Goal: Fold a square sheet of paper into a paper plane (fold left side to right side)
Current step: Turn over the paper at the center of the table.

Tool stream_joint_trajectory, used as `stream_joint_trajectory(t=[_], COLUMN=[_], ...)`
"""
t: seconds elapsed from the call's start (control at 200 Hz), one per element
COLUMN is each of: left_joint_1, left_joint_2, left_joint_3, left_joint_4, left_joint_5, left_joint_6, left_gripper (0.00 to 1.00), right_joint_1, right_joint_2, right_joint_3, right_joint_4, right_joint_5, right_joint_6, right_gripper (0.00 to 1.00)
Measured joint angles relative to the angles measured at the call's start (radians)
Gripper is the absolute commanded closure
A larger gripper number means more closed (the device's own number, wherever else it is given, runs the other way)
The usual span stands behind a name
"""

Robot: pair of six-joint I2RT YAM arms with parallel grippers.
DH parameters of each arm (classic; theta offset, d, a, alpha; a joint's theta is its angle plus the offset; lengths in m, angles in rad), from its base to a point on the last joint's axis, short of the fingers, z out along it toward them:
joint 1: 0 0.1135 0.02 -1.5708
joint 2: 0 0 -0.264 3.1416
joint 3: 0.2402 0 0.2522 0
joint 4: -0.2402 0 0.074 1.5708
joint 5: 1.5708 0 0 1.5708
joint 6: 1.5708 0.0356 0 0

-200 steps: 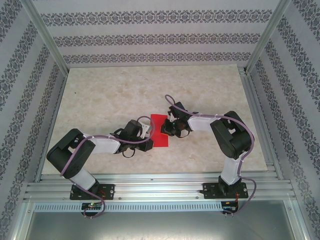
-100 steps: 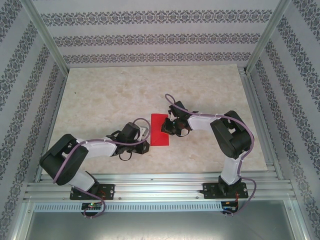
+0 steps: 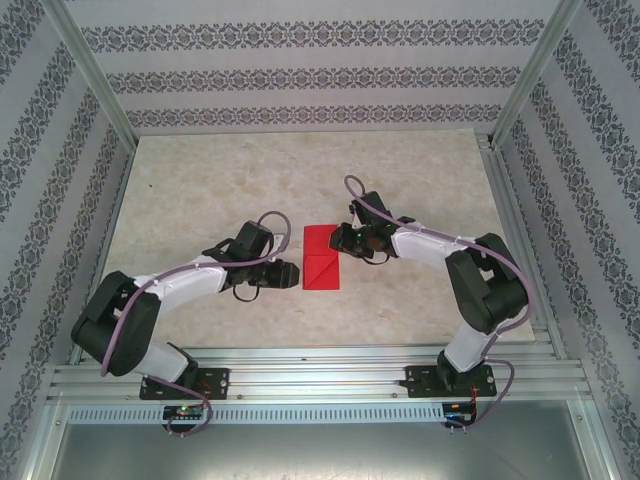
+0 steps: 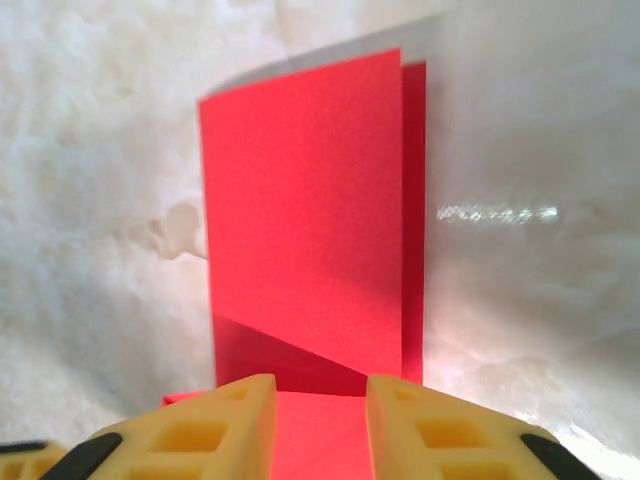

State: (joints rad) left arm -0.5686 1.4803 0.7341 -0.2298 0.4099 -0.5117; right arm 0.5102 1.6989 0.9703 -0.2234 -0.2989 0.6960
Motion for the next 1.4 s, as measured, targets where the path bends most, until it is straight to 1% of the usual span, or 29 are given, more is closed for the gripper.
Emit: stream_joint_trajectory(t=[0.145,0.325,0.385,0.529,0.629,0.734,1.034,1.239,1.339,1.399], left_joint_1=[0.002,0.012,0.017,0.026,0.032,0.039,0.051,0.052,0.056,0.063], left_joint_2=[0.108,0.207,0.235,0.280,0.288,0.289,0.288,0.288,0.288,0.288], left_joint_3=[0.072,0.119,0.126,0.127,0.127,0.127,0.126,0.126,0.124,0.120], left_joint_4=[0.063,0.104,0.120,0.169,0.191,0.205,0.216,0.224,0.228,0.234], left_joint_5=[0.064,0.093,0.103,0.128,0.136,0.139,0.143,0.143,0.145,0.148], left_joint_6=[-0.010,-0.024,-0.031,-0.058,-0.073,-0.078,-0.079,-0.079,-0.079,-0.081], left_gripper=[0.50,0.50,0.54,0.72,0.81,0.83,0.84,0.84,0.84,0.82], right_joint_1=[-0.031,-0.048,-0.048,-0.048,-0.048,-0.047,-0.021,-0.005,0.000,0.000], right_joint_2=[-0.092,-0.105,-0.105,-0.102,-0.078,-0.045,0.057,0.109,0.125,0.128], right_joint_3=[-0.096,-0.194,-0.219,-0.270,-0.275,-0.275,-0.270,-0.240,-0.239,-0.239], right_joint_4=[0.038,0.093,0.122,0.224,0.292,0.357,0.483,0.546,0.569,0.584], right_joint_5=[-0.008,-0.047,-0.071,-0.130,-0.160,-0.183,-0.228,-0.243,-0.254,-0.256], right_joint_6=[0.000,0.004,0.015,0.061,0.095,0.125,0.198,0.241,0.263,0.276], right_gripper=[0.64,0.60,0.60,0.60,0.60,0.60,0.60,0.67,0.76,0.82])
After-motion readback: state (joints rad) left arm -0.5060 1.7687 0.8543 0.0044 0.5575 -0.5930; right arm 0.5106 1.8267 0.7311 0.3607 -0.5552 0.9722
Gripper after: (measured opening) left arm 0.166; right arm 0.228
